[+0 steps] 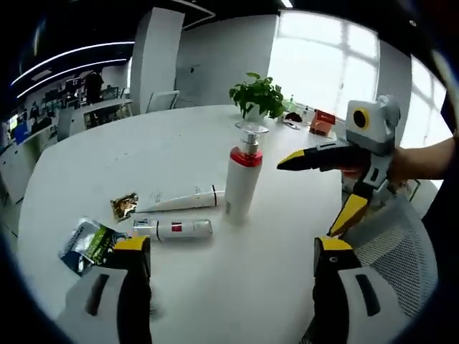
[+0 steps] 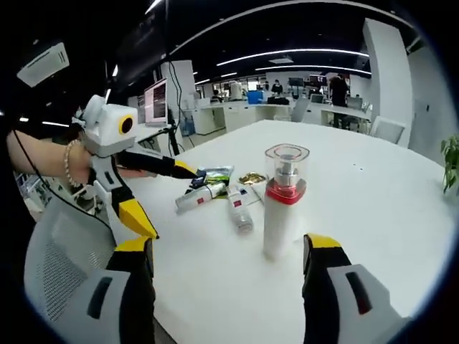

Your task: Arrange the skincare products in the storage area until every visible bottle or jar stands upright without overlapping.

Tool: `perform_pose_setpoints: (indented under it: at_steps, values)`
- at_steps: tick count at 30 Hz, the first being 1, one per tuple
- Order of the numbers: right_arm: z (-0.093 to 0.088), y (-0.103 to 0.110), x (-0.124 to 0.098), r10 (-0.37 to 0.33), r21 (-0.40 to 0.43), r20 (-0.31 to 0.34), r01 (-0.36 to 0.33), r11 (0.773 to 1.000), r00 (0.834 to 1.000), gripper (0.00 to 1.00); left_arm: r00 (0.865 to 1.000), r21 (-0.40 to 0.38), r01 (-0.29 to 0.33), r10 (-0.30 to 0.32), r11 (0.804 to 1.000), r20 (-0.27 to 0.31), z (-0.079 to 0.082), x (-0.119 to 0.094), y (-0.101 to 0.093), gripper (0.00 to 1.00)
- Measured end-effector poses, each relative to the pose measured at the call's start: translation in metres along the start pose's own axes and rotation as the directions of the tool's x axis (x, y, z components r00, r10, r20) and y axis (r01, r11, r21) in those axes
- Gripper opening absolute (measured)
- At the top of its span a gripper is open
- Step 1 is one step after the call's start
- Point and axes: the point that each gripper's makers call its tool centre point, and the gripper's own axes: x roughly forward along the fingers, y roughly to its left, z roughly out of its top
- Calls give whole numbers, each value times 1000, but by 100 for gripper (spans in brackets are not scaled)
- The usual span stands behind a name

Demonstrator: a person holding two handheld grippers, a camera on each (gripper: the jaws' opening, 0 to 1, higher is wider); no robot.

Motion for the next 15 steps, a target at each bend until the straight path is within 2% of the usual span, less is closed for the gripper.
perform_pose_setpoints:
  at_steps: [7,15]
  values:
    - [-7,14,-8,4,18,-5,-4,1000,1000,85,999,-63,-36,37,997,8,-13,-32,-2,94]
    - [-8,25,-11,9,51,9,-10,999,1000,85,997,-120,-78,81,990,19,-29,-66,-2,96]
